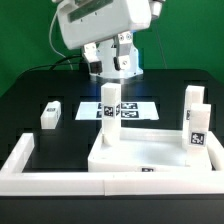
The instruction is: Assemble desk
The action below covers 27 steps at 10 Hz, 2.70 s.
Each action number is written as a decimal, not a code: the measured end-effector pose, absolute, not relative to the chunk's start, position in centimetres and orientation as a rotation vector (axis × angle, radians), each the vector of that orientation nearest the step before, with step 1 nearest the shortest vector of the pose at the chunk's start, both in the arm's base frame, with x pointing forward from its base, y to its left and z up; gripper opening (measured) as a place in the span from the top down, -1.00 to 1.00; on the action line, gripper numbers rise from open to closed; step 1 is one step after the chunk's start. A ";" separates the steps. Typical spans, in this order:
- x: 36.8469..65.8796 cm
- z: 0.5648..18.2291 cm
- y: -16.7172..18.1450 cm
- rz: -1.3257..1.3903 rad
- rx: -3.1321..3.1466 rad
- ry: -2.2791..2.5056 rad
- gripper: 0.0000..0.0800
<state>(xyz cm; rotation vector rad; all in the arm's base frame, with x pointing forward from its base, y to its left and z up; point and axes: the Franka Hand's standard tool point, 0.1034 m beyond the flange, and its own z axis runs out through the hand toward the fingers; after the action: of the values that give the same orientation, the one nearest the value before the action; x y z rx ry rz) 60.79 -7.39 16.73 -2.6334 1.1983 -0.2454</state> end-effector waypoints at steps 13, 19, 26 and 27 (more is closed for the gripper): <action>50.2 8.4 -17.9 0.089 -3.019 0.172 -0.62; 47.6 6.6 -18.1 0.783 -2.840 0.074 -0.62; 45.0 4.4 -19.2 1.309 -2.663 0.099 -0.62; 43.6 3.6 -20.1 1.403 -2.638 0.114 -0.62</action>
Offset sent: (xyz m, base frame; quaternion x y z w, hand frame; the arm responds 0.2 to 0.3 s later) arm -0.0458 -0.0504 -0.0464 -0.0294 -0.1097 -0.3219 0.9399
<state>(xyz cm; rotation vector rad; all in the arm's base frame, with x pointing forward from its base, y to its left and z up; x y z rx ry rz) 43.64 -20.12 3.61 -2.6380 0.1141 1.4030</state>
